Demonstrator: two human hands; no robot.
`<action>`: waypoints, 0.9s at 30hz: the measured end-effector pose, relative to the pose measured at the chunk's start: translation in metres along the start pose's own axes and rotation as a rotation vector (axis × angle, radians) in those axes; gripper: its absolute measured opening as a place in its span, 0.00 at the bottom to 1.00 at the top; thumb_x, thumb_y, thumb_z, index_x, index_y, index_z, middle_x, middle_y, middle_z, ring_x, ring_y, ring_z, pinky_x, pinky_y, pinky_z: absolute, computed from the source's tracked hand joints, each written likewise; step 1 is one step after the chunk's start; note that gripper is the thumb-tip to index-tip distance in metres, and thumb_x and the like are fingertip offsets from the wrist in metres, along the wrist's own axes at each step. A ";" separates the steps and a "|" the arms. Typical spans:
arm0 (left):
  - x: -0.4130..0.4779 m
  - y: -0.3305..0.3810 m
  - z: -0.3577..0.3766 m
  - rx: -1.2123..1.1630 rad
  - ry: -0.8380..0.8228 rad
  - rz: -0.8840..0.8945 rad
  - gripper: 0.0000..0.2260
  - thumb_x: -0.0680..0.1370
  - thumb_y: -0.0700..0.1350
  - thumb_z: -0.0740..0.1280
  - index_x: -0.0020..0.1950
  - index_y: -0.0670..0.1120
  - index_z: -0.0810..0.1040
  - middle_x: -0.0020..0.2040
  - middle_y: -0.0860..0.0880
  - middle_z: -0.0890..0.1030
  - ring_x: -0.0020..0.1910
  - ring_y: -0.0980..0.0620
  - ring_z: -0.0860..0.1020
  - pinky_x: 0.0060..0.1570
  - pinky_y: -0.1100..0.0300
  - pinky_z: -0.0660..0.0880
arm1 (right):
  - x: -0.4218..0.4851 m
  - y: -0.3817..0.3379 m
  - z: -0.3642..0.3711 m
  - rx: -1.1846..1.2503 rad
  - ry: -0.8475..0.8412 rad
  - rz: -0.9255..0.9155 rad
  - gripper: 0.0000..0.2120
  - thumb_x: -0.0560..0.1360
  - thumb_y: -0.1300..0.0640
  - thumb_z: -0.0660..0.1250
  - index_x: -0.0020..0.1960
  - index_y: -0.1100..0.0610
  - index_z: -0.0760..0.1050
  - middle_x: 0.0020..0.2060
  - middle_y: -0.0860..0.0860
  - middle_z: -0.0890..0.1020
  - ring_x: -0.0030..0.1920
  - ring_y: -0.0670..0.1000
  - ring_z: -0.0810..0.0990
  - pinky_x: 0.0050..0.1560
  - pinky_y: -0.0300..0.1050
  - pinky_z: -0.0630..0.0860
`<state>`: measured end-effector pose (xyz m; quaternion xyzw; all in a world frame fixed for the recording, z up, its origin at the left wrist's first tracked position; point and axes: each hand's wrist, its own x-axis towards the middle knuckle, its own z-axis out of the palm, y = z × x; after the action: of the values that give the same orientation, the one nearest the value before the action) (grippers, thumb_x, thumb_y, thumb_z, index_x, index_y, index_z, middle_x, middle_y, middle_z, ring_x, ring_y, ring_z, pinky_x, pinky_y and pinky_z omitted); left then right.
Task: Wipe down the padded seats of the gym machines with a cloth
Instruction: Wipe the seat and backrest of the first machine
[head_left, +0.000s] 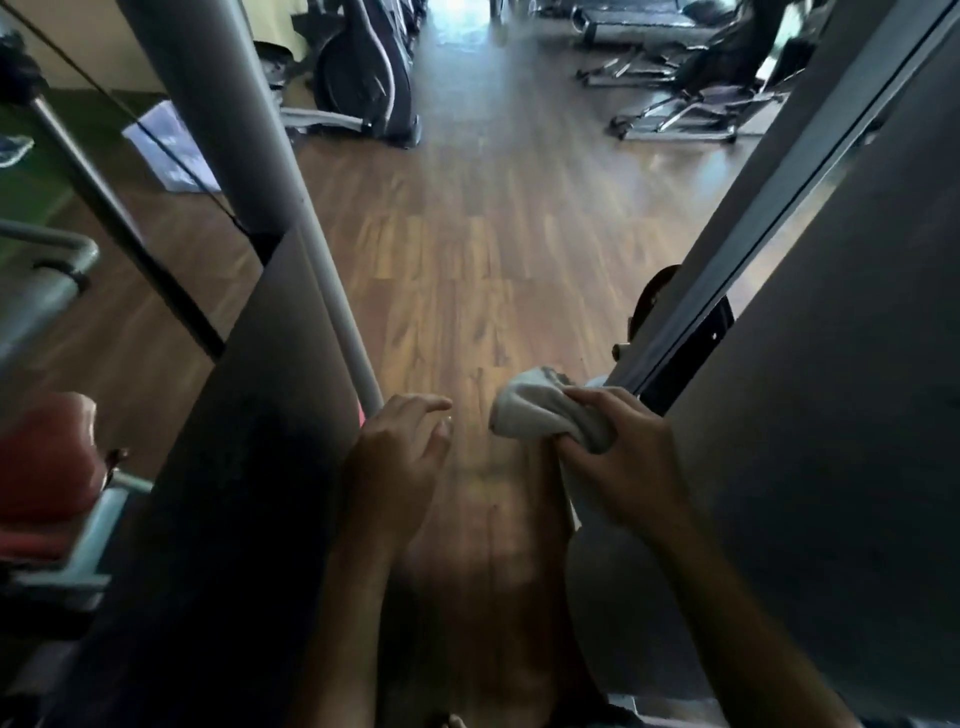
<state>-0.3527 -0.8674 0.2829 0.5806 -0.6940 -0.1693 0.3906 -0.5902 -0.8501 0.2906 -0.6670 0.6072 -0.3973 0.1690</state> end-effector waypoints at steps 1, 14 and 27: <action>0.010 -0.003 0.003 -0.012 0.001 -0.003 0.07 0.81 0.44 0.67 0.58 0.47 0.82 0.56 0.52 0.83 0.55 0.54 0.80 0.59 0.53 0.77 | 0.013 0.000 0.005 0.007 0.007 0.012 0.21 0.71 0.51 0.74 0.63 0.52 0.81 0.56 0.44 0.82 0.54 0.37 0.79 0.56 0.28 0.73; 0.203 -0.065 0.047 0.079 0.087 -0.073 0.12 0.80 0.51 0.63 0.58 0.50 0.81 0.56 0.55 0.82 0.57 0.55 0.79 0.56 0.58 0.74 | 0.236 0.050 0.084 0.024 -0.063 0.000 0.22 0.68 0.47 0.72 0.62 0.46 0.81 0.54 0.41 0.82 0.52 0.43 0.81 0.53 0.49 0.79; 0.403 -0.144 0.083 -0.037 0.218 -0.285 0.14 0.79 0.59 0.61 0.56 0.54 0.79 0.54 0.58 0.81 0.56 0.57 0.80 0.59 0.49 0.76 | 0.485 0.099 0.145 0.070 -0.221 -0.113 0.22 0.68 0.54 0.77 0.61 0.48 0.82 0.52 0.41 0.82 0.51 0.44 0.81 0.51 0.49 0.80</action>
<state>-0.3249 -1.3019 0.2699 0.6808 -0.5549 -0.1717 0.4462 -0.5760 -1.3658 0.2876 -0.7334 0.5322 -0.3512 0.2355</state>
